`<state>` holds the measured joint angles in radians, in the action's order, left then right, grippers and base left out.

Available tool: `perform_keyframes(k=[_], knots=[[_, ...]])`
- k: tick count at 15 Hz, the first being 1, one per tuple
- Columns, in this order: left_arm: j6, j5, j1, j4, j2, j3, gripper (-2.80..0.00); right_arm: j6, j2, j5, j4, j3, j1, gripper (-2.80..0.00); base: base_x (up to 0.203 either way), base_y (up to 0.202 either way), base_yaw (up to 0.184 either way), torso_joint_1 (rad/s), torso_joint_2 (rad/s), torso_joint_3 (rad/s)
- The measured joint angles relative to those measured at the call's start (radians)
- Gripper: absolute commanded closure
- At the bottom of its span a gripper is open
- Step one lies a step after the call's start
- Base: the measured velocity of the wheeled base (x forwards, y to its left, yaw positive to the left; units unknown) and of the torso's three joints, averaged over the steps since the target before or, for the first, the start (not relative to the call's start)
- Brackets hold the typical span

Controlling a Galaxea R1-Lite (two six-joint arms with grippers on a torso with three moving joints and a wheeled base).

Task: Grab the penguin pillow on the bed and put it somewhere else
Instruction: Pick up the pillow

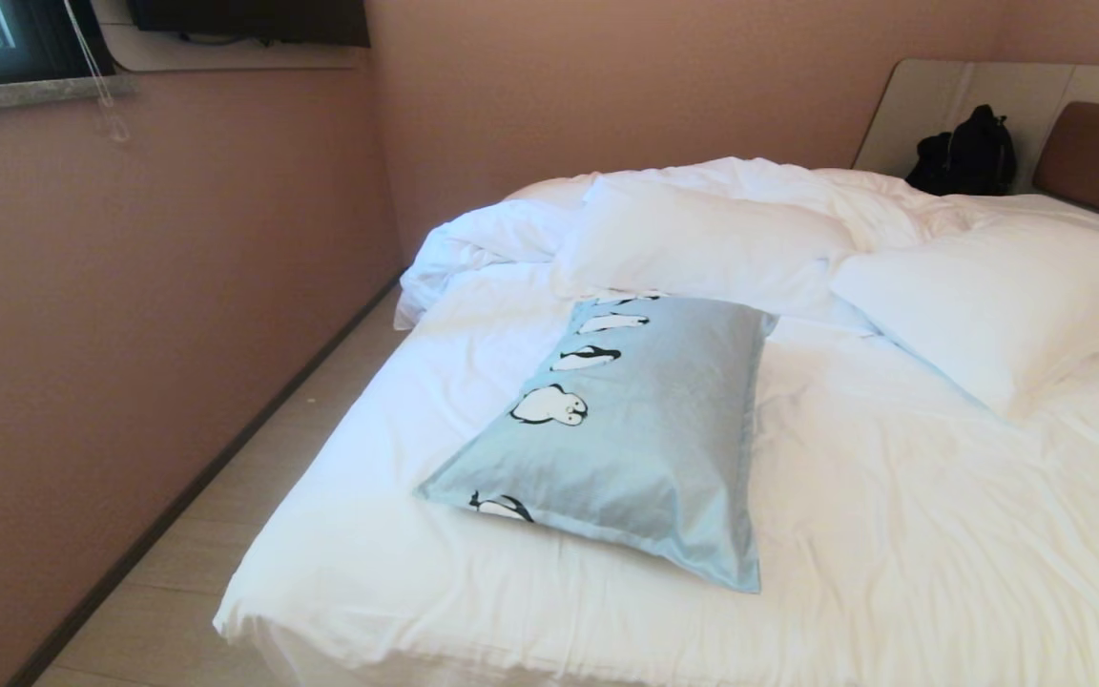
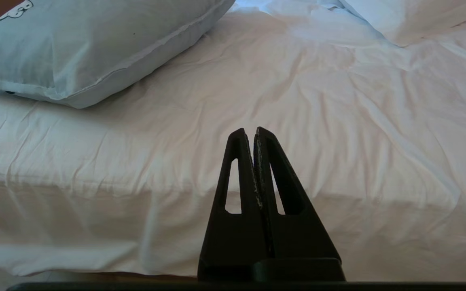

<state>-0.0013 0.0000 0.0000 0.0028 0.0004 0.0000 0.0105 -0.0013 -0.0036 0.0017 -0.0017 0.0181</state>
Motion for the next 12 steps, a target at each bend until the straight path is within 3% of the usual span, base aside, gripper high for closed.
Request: perform_keyframes(k=[9, 12], knots=[[0.0, 0.0, 0.0, 0.0, 0.0, 0.0, 0.0, -0.012, 0.001, 0.001, 0.011, -0.009, 0.0, 0.0, 0.0, 0.0, 0.0, 0.0, 0.0, 0.0], [0.0, 0.0, 0.0, 0.0, 0.0, 0.0, 0.0, -0.012, 0.001, 0.001, 0.064, -0.071, 0.0, 0.0, 0.0, 0.0, 0.0, 0.0, 0.0, 0.0]])
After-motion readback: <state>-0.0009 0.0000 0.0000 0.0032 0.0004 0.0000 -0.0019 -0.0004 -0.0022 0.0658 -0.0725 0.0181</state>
